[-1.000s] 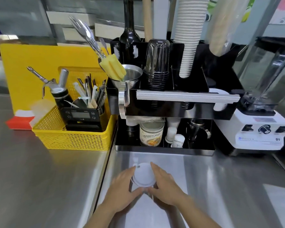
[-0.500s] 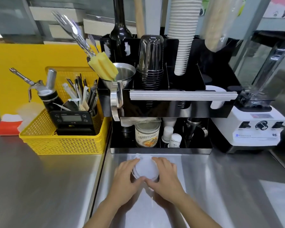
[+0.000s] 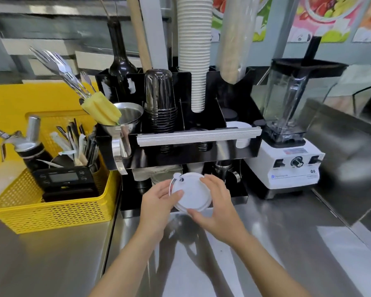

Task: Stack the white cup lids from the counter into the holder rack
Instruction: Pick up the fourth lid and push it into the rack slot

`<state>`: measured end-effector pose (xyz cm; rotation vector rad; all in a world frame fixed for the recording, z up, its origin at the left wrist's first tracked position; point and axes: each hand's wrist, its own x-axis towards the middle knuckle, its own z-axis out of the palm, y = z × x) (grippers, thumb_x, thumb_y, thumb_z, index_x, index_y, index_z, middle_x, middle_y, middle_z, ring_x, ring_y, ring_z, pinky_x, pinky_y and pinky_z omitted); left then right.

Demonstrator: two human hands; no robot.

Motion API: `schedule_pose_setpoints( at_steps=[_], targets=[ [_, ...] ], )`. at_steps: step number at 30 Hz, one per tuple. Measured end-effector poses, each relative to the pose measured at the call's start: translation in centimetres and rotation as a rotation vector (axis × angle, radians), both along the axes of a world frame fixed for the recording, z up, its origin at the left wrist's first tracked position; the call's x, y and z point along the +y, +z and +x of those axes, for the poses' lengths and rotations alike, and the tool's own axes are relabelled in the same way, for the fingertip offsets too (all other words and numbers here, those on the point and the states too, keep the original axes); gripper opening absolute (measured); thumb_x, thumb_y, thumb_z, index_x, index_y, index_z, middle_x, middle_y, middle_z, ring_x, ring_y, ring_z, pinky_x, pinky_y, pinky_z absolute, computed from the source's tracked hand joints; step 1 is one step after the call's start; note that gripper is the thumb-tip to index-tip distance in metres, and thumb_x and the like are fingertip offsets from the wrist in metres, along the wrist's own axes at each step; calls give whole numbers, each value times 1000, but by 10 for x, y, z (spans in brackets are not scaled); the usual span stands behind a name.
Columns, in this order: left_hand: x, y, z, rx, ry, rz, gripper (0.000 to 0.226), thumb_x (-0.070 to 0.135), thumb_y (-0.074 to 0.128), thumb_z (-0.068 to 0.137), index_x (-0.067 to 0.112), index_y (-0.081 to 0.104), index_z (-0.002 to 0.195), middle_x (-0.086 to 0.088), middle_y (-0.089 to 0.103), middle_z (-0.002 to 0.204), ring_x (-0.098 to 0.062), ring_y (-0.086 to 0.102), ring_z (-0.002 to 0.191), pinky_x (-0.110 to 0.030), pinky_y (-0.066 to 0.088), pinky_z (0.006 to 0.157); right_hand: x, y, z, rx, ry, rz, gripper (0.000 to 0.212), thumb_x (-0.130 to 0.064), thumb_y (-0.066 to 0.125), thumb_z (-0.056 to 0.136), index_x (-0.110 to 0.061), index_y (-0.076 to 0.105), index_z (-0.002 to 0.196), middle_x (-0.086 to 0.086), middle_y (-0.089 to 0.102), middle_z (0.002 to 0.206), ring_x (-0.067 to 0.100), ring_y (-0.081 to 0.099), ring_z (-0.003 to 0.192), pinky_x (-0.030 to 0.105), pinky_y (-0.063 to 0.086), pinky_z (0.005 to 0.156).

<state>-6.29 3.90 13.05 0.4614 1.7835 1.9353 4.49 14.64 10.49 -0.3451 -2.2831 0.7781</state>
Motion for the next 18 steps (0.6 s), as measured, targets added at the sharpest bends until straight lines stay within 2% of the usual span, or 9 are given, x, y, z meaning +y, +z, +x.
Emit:
schedule_pose_setpoints(
  at_steps=[3,6,9,14,16,18],
  targets=[
    [8,14,10,-18,-12,50,33,-5,66,76,7,64,107,-15,70,103,-31,65,98,-46,53,87,8,14,9,-22,-23,-2,80,-54,63,69,-12,38,132,-3,38,134,10,33,126,32,31,107],
    [18,25,19,1,-40,79,35,-2,67,76,9,63,109,-11,71,104,-30,65,99,-47,52,90,19,31,16,-12,-73,132,82,-64,59,71,-11,41,129,7,49,131,14,39,122,35,38,102],
    [31,42,25,56,-57,127,36,-1,67,77,8,61,111,-9,69,105,-21,65,97,-32,54,83,34,49,23,-4,-104,229,76,-56,64,72,-10,41,129,8,52,131,16,42,121,34,37,102],
    [66,81,19,339,-134,114,41,7,70,77,19,55,113,5,67,97,-4,60,91,-14,46,72,64,92,26,36,-165,293,73,-52,59,71,-11,41,129,8,52,129,16,39,117,34,30,99],
    [82,96,13,438,-161,75,47,15,70,78,23,48,119,10,64,98,-1,57,90,-16,43,72,79,111,24,2,-173,289,76,-55,54,70,-11,42,131,7,49,132,19,39,119,28,24,98],
    [98,109,7,540,-200,35,49,21,68,80,26,45,123,9,61,101,-9,58,94,-21,43,75,98,129,21,-8,-184,294,79,-56,54,67,-10,44,130,7,48,133,22,38,121,22,19,94]
  ],
)
